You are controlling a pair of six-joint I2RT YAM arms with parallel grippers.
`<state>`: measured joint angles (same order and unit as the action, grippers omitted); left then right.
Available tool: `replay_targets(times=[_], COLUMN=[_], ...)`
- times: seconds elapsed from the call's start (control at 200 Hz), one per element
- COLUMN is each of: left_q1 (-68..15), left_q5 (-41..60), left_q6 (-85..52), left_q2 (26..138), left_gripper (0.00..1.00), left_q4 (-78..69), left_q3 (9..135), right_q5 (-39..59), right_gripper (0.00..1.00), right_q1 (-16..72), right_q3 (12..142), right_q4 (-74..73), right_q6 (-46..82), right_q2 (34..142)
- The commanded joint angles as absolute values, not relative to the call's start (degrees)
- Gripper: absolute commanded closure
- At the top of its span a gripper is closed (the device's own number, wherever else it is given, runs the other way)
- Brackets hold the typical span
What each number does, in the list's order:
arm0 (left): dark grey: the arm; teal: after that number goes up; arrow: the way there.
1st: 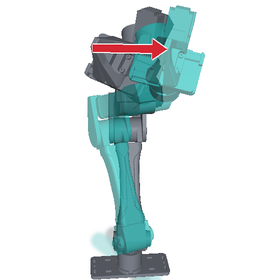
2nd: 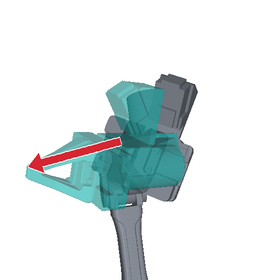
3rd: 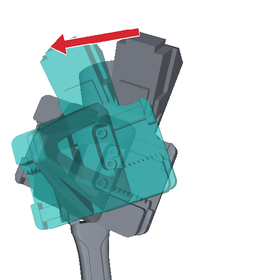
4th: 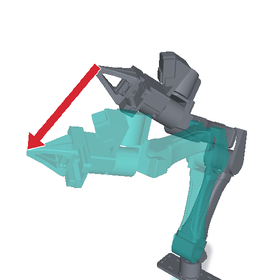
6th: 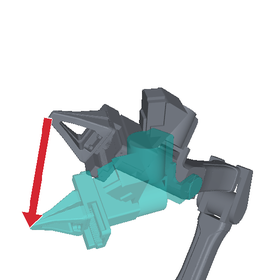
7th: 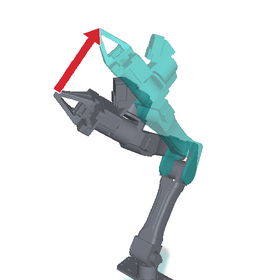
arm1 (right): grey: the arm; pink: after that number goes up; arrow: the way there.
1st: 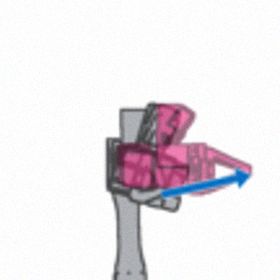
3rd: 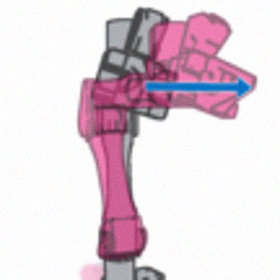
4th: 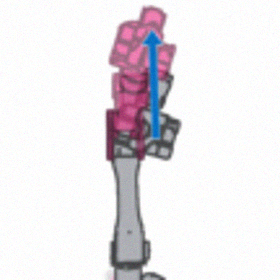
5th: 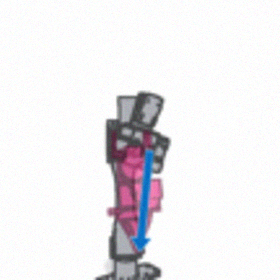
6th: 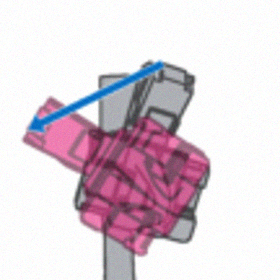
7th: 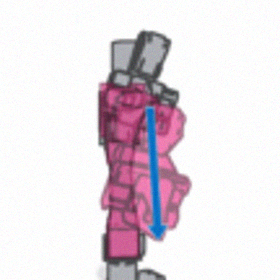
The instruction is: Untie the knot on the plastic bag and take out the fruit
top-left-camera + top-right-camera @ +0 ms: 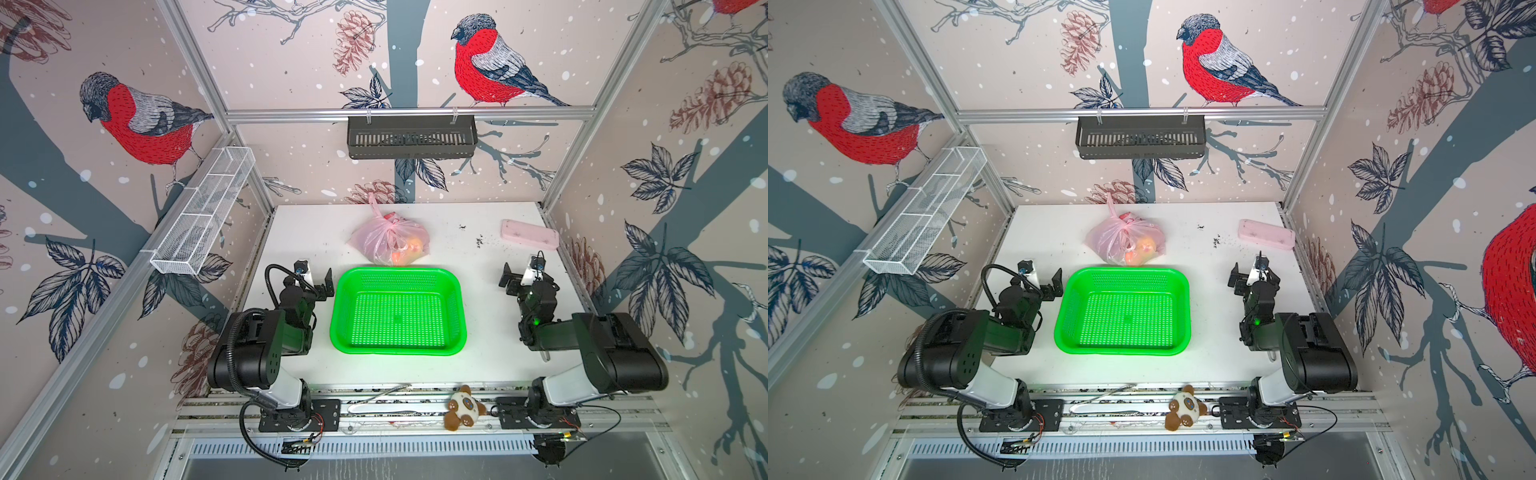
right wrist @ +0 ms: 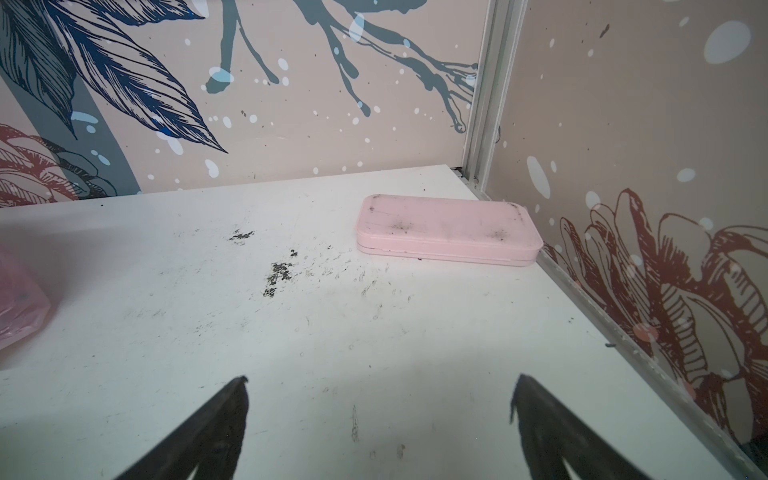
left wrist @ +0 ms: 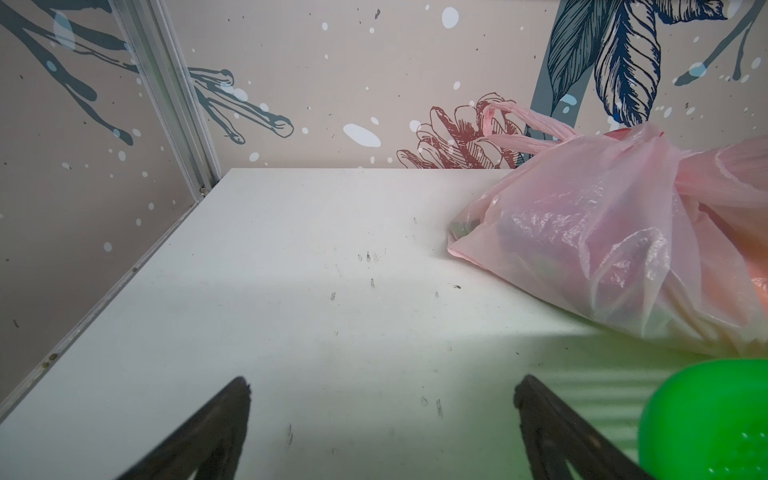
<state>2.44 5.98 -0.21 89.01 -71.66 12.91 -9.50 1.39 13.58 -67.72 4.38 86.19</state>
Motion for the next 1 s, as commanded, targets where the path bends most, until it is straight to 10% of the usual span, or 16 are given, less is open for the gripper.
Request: replay_targets(times=[0.0, 0.425, 0.711, 0.996], left_q1=[2.5, 4.0, 5.5, -0.1], left_q5=[5.1, -17.6, -1.1, -8.4], left_q6=[-0.3, -24.6, -31.2, -41.5], left_q2=[88.6, 61.3, 49.8, 40.4], left_gripper=[0.01, 0.01, 0.01, 0.01], left_q4=[-75.6, -39.9, -24.0, 8.7], left_q3=[12.8, 17.8, 20.7, 30.2], right_q5=[-9.2, -4.7, 2.4, -8.4], right_gripper=[0.01, 0.01, 0.01, 0.01], right_q1=[1.4, 1.3, -0.4, 12.2], right_q3=[13.6, 32.9, 35.5, 40.7], right_q4=[-68.8, -20.7, -7.8, 2.7], right_q6=[4.0, 20.3, 28.8, 23.2], right_q2=[85.6, 73.7, 69.0, 69.3])
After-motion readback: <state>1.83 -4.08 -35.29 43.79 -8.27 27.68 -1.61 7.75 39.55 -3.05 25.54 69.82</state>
